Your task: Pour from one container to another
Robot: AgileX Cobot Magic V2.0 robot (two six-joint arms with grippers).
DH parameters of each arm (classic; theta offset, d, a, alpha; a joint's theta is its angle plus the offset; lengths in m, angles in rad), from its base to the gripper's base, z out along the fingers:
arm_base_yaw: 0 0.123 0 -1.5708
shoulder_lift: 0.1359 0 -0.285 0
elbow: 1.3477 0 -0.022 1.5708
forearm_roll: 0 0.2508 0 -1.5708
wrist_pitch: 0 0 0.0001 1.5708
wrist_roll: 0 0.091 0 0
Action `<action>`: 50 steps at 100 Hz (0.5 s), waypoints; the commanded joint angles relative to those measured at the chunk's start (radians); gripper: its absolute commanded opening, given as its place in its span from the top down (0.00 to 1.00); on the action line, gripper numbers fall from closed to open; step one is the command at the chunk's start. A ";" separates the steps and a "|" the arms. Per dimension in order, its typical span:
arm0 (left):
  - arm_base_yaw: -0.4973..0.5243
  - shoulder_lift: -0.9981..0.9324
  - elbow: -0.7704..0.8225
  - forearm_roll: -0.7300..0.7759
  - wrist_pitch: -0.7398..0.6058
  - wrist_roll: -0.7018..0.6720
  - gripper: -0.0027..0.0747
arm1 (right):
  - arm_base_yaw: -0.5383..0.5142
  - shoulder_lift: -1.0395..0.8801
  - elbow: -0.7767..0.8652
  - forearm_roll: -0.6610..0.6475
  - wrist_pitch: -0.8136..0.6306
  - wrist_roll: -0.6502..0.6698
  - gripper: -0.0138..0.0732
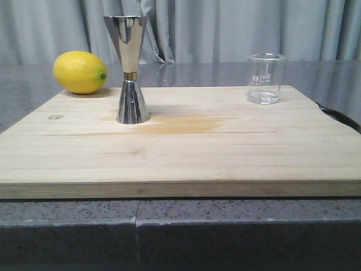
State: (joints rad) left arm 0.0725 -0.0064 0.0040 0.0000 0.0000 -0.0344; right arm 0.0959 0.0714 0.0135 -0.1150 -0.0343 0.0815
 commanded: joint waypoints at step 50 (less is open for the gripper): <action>-0.007 -0.025 0.003 -0.011 -0.075 -0.009 0.99 | -0.013 -0.102 0.029 0.030 0.024 -0.003 0.92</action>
State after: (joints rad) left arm 0.0725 -0.0064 0.0040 0.0000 0.0000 -0.0352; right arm 0.0897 -0.0081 0.0260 -0.0863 0.0401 0.0815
